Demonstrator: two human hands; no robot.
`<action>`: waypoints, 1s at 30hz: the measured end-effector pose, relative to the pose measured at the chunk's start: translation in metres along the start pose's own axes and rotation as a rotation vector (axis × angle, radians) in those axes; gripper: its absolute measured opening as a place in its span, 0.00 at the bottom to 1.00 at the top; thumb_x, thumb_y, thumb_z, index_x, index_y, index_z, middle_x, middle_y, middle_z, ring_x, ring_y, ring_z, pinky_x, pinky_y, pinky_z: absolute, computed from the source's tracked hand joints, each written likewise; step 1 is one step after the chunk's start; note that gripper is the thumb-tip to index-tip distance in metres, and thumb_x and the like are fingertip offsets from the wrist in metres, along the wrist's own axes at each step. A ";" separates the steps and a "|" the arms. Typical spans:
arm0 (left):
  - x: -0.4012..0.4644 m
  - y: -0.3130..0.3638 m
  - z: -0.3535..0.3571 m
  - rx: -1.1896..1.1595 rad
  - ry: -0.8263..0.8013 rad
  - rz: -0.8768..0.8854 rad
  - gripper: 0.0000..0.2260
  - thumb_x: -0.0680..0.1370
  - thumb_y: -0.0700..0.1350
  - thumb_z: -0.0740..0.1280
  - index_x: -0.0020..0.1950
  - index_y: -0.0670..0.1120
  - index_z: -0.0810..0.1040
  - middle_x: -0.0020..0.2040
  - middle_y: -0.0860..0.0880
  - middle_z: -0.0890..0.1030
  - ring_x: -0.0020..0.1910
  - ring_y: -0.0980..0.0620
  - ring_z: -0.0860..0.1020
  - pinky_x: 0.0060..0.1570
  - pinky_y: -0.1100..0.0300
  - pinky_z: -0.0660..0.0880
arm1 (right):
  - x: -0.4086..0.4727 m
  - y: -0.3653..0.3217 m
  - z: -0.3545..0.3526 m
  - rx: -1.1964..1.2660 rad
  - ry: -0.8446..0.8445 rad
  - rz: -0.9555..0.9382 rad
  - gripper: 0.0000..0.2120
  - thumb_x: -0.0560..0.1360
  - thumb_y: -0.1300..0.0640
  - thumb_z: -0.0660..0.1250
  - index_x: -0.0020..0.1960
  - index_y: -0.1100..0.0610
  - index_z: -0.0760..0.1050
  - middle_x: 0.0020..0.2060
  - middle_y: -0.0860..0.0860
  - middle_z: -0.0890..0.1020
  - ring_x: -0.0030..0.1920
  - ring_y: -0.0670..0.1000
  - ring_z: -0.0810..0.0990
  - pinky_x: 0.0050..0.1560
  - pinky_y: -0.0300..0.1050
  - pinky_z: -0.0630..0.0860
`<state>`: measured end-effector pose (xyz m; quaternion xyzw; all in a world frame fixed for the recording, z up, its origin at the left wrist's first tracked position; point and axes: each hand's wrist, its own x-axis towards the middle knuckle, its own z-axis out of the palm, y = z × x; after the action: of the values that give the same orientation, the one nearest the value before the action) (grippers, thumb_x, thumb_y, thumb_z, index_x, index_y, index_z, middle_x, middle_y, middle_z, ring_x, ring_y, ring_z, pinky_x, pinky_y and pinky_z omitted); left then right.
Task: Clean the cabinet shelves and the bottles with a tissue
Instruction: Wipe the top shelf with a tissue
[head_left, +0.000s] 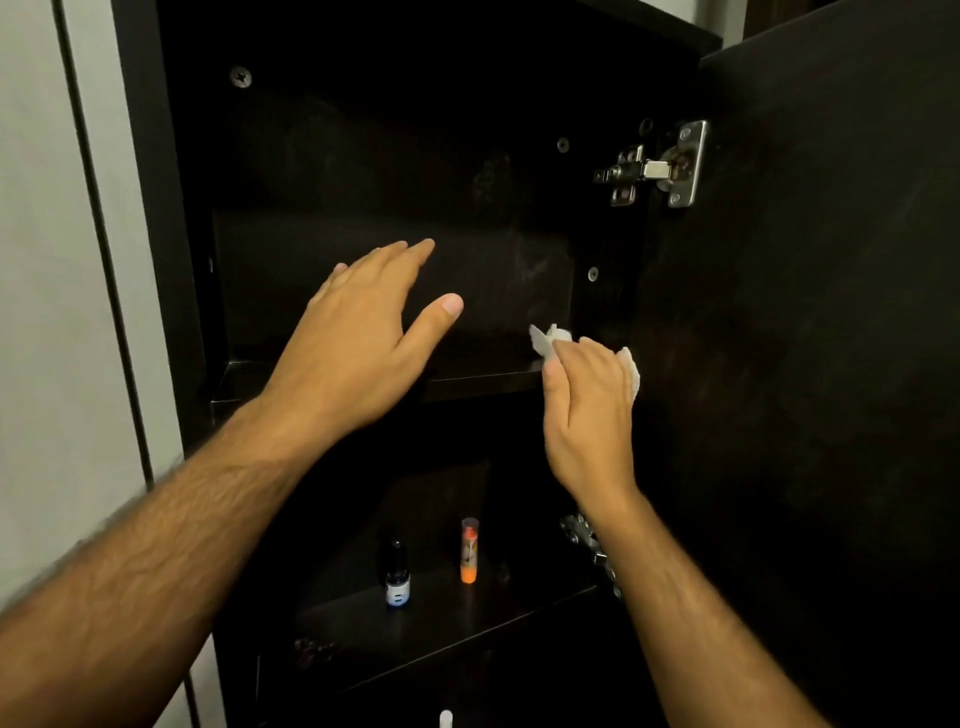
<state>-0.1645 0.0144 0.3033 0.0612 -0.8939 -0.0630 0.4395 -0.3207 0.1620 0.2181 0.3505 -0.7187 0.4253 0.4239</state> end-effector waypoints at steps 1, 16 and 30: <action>-0.002 -0.001 -0.001 -0.001 0.001 0.000 0.28 0.80 0.61 0.54 0.77 0.52 0.59 0.77 0.51 0.63 0.75 0.53 0.60 0.73 0.55 0.50 | -0.006 -0.006 0.003 0.054 0.026 0.009 0.13 0.82 0.52 0.53 0.43 0.52 0.73 0.41 0.43 0.74 0.50 0.43 0.72 0.66 0.56 0.66; -0.006 -0.009 -0.020 -0.018 -0.026 -0.010 0.27 0.80 0.61 0.54 0.77 0.52 0.60 0.75 0.52 0.65 0.74 0.54 0.63 0.74 0.51 0.56 | 0.077 -0.033 -0.008 -0.306 -0.871 0.258 0.25 0.76 0.40 0.44 0.62 0.43 0.75 0.61 0.47 0.75 0.60 0.54 0.73 0.68 0.60 0.62; -0.006 -0.017 -0.027 0.044 -0.099 0.014 0.28 0.79 0.63 0.55 0.77 0.53 0.59 0.76 0.52 0.63 0.75 0.55 0.60 0.74 0.53 0.52 | 0.089 -0.042 -0.028 -0.090 -0.783 0.186 0.09 0.76 0.60 0.68 0.46 0.47 0.83 0.47 0.44 0.83 0.49 0.42 0.81 0.50 0.37 0.77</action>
<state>-0.1387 -0.0029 0.3122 0.0615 -0.9162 -0.0434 0.3936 -0.3112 0.1580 0.3200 0.4006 -0.8723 0.2643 0.0929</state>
